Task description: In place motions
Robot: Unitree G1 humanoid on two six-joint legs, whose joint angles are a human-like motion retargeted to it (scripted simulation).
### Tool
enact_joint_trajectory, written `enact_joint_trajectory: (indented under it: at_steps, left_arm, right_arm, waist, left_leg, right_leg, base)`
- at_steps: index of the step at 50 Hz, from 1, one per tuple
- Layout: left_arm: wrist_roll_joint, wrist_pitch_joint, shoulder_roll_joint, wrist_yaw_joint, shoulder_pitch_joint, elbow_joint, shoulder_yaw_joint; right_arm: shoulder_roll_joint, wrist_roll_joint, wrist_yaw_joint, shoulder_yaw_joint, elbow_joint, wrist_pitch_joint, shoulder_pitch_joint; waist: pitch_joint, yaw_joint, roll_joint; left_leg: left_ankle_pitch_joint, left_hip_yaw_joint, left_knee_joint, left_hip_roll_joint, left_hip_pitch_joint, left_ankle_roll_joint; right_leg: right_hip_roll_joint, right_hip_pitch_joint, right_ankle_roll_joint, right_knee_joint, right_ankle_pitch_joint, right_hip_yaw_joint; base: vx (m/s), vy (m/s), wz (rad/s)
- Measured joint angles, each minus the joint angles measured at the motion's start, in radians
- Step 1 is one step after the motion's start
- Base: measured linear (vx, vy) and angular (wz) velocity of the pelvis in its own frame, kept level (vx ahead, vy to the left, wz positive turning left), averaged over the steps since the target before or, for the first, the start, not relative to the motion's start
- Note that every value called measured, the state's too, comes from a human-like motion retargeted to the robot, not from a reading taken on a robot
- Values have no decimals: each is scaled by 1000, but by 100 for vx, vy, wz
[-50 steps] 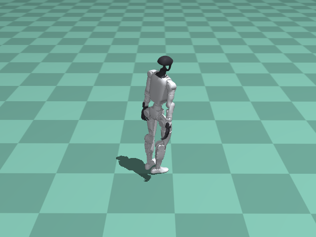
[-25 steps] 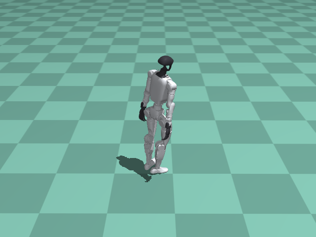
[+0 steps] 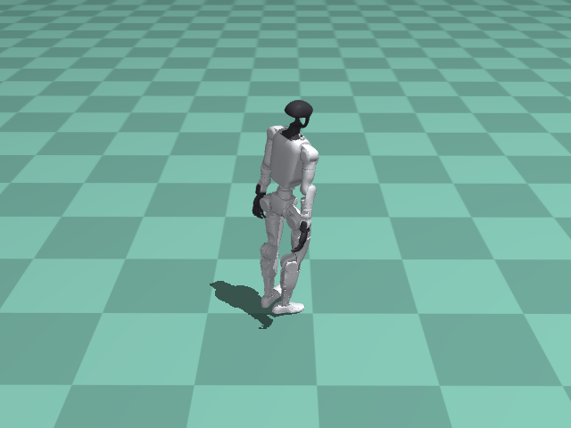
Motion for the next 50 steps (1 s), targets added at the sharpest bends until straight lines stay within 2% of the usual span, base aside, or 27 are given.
enact_joint_trajectory:
  at_steps: [10, 17, 23, 39, 43, 50]
  left_arm:
    - [4, 0, -1, -1, 11, 11, 9]
    - [5, 3, 1, -2, 18, 27, 15]
    - [12, 4, 2, -3, 18, 27, 10]
    - [16, -3, -6, -1, 14, 11, -6]
    - [18, -3, -9, -5, 14, 16, -9]
    - [29, -3, -9, -7, 16, 26, -12]
  right_arm:
    - [8, 104, -31, -32, 65, 23, 38]
    - [34, 311, -168, -35, 62, -56, 45]
    - [42, 393, -198, -44, 95, -73, 30]
    - [89, 816, -265, -137, 112, -222, 20]
    - [97, 837, -290, -134, 101, -230, 12]
    - [85, 735, -310, -89, 53, -188, -9]
  waist:
    - [-18, -7, 5]
    - [-28, -15, 11]
    - [-31, -22, 15]
    - [-31, -43, 20]
    - [-28, -48, 24]
    - [-31, -58, 33]
  left_leg:
    - [-7, 2, -1, -2, 0, 1]
    - [-13, 15, -1, 2, 0, 0]
    - [-18, 27, -1, 7, 2, -2]
    - [-27, 44, 0, 15, 11, -10]
    - [-29, 49, -1, 18, 16, -12]
    - [-33, 60, -3, 23, 21, -17]
  right_leg:
    - [-4, 0, 2, 1, -3, -4]
    - [-2, -5, 1, 3, -2, 1]
    - [0, -8, 0, 4, -2, 5]
    - [3, -4, -2, 8, -6, 11]
    - [6, -3, -3, 10, -7, 14]
    - [10, -5, -6, 12, -7, 23]
  base:
    - [0, 0, 0]
    - [0, 0, 0]
    - [0, 0, 0]
    - [0, 0, 0]
    - [0, 0, 0]
    - [1, -1, -2]
